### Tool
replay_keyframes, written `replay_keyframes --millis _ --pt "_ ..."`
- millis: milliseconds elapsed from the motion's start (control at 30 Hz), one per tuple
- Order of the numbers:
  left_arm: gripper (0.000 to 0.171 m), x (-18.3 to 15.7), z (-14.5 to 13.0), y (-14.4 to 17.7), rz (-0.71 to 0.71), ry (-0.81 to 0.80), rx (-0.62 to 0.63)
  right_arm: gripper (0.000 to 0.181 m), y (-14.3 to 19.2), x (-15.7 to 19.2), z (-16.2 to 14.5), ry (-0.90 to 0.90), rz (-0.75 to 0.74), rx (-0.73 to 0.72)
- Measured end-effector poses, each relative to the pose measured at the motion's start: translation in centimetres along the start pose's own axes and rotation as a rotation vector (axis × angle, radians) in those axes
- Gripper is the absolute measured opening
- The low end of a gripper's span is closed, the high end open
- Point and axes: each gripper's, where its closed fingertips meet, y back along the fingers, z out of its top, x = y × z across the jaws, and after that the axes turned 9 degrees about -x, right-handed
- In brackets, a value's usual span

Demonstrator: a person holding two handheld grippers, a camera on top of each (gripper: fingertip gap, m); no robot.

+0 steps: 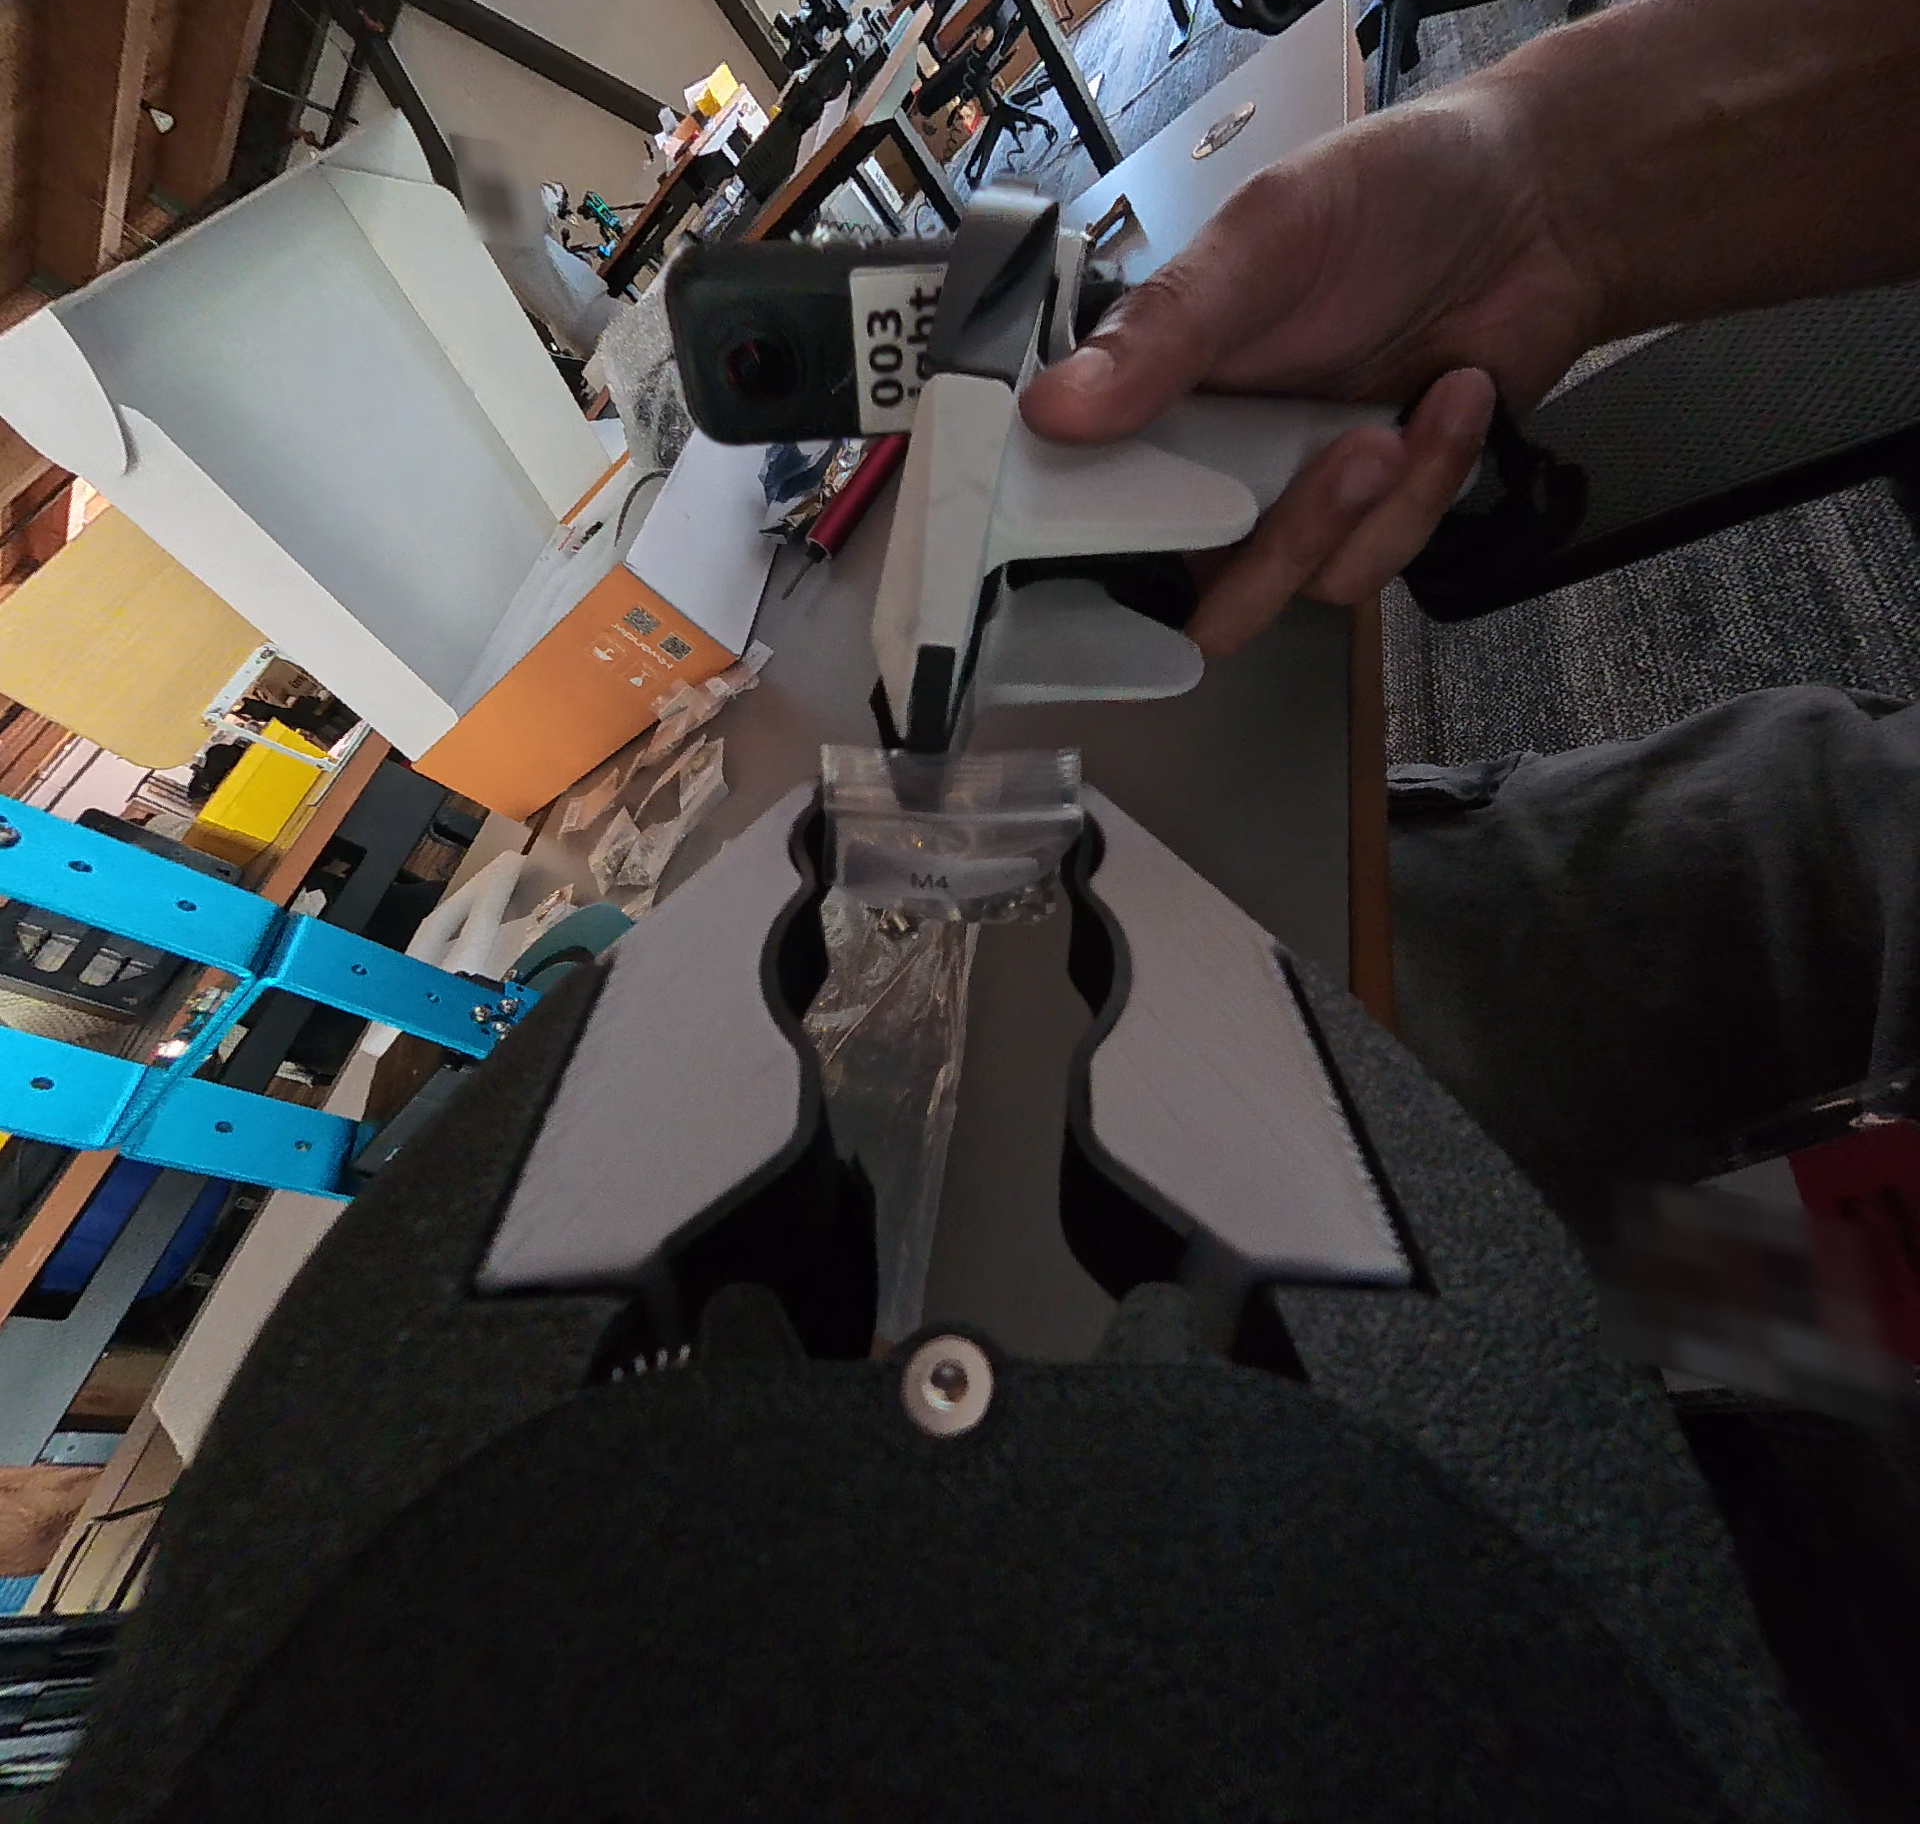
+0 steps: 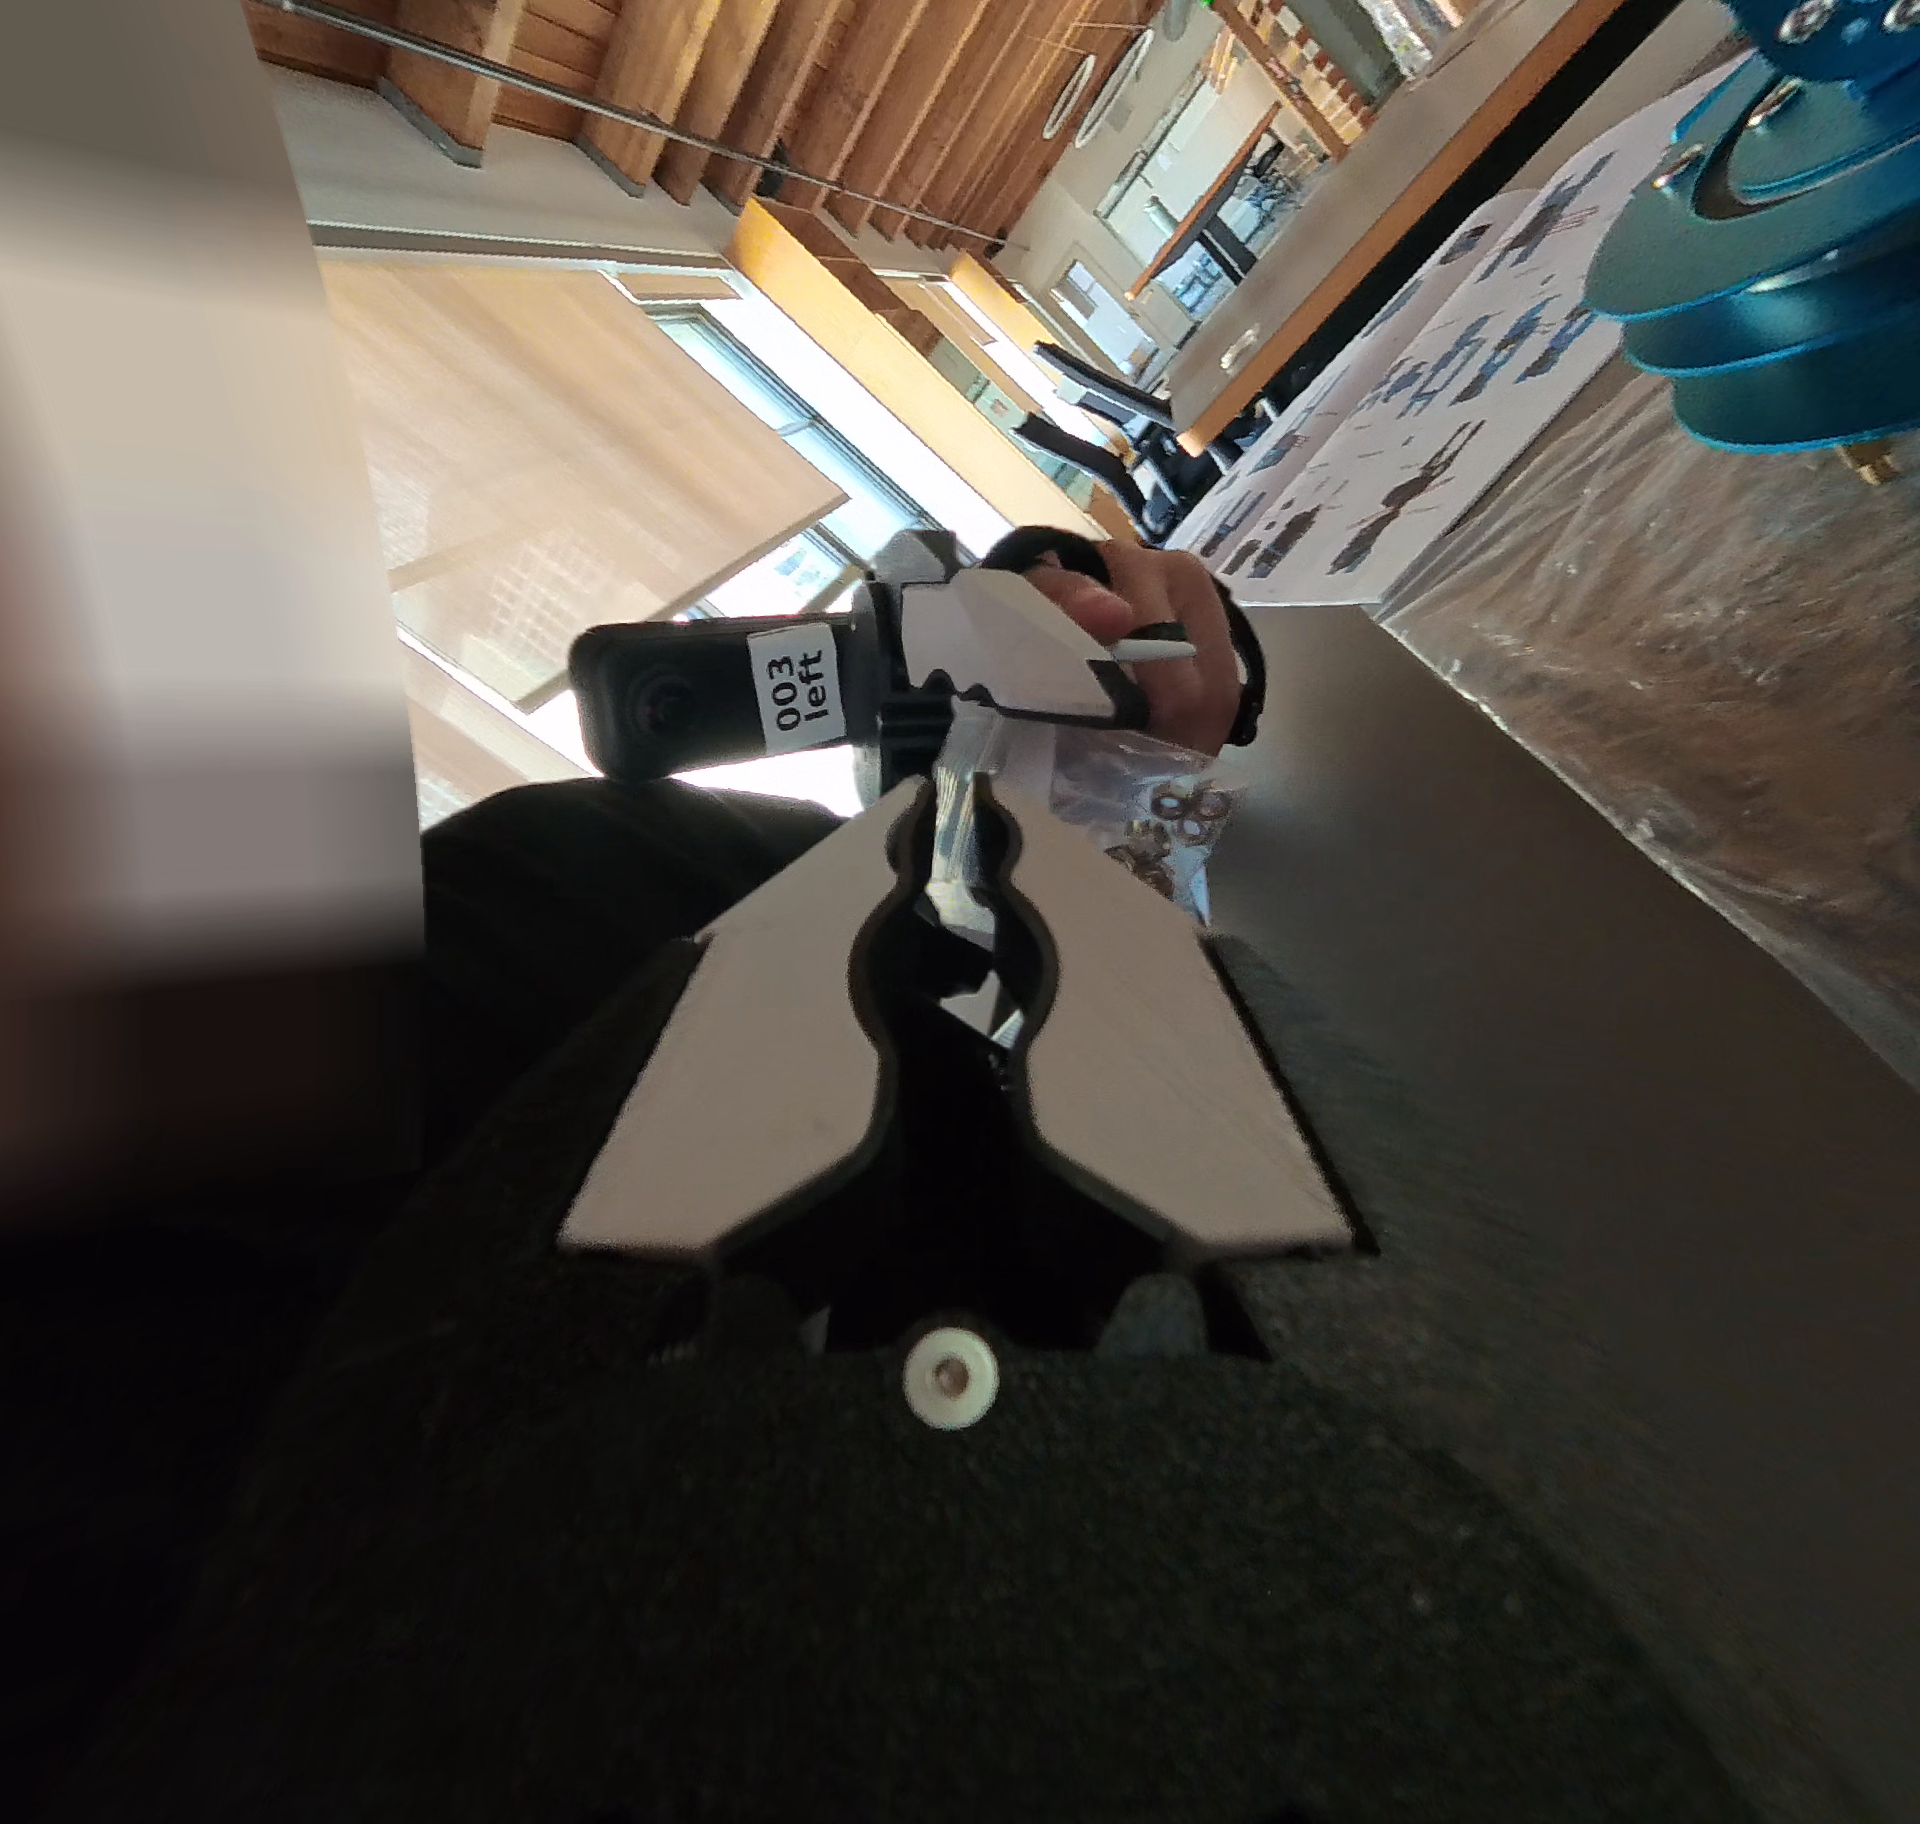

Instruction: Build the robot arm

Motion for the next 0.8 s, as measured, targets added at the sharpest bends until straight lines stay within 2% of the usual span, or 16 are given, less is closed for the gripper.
replay_keyframes --millis 167,367,567,800 --pt "0.043 -0.2 0.6 -0.1 -0.006 -0.001 -0.018 0.004 0.1 0.5 0.2 -0.049 0.047 -0.014" --pt "0.043 -0.1 0.8 -0.3 -0.005 0.006 -0.026 0.007 0.1 0.3 0.2 -0.032 0.027 -0.016" --pt "0.043 0.0 0.3 -0.4 0.002 -0.001 -0.005 0.01 0.3 -0.1 0.0 -0.002 -0.015 -0.004" --pt "0.043 -0.1 -0.8 -0.4 0.015 -0.09 0.058 0.011 0.1 -0.8 -0.4 0.029 -0.069 0.021"
